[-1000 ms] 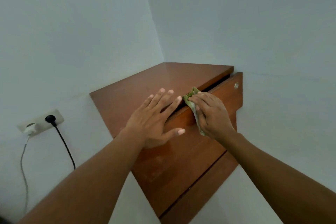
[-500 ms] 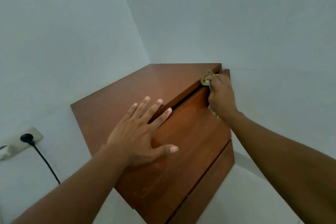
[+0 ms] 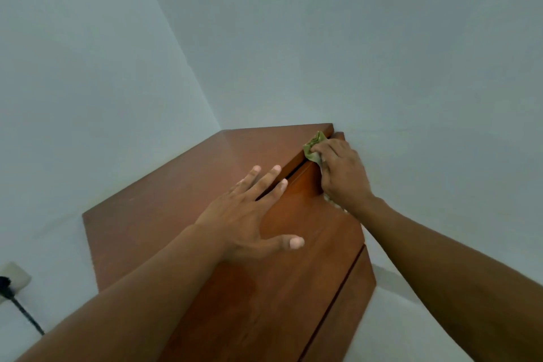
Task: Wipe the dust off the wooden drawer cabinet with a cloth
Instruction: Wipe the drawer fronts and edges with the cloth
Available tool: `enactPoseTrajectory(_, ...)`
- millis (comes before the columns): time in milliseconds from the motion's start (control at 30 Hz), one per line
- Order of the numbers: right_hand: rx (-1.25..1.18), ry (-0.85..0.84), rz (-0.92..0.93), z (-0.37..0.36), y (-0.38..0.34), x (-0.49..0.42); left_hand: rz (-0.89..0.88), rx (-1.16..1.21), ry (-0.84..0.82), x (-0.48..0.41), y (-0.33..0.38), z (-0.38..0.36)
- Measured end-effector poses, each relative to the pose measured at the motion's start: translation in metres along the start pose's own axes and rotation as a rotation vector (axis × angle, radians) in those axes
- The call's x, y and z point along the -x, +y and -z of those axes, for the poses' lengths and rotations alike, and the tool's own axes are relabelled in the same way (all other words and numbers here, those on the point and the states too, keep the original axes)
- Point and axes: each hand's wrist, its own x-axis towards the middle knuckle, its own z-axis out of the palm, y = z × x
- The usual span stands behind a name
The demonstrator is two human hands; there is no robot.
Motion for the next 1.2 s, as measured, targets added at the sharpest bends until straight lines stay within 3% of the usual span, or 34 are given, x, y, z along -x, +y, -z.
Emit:
enactPoseTrajectory(300, 0.057, 0.010, -0.132, -0.002, 0.027, -0.037, 0.027, 0.010, 0.001, -0.007, -0.002, -0.004)
enactPoseTrajectory(433, -0.334, 0.349, -0.590, 0.004, -0.011, -0.029, 0.039, -0.043, 0.031, -0.006, 0.000, -0.005)
enactPoseTrajectory(500, -0.429, 0.405, -0.560, 0.005, -0.035, -0.005, 0.040, -0.059, 0.043, -0.005, 0.001, -0.006)
enactPoseTrajectory(633, -0.380, 0.106, -0.266, -0.031, -0.058, 0.053, 0.040, -0.067, 0.034, -0.007, 0.000, -0.007)
enactPoseTrajectory(767, -0.328, 0.005, -0.327, -0.062, -0.043, 0.062, 0.031, -0.113, -0.011, -0.009, 0.000, -0.007)
enactPoseTrajectory(900, -0.321, 0.047, -0.406, -0.072, -0.031, 0.058, 0.028, -0.101, 0.003, -0.010, -0.002, -0.008)
enactPoseTrajectory(1100, -0.431, 0.214, -0.824, -0.066, -0.013, 0.046, 0.019, -0.132, 0.017, -0.011, -0.002, -0.009)
enactPoseTrajectory(1200, -0.572, 0.295, -0.610, -0.052, -0.068, 0.074, -0.004, -0.095, 0.044, -0.010, -0.004, -0.011)
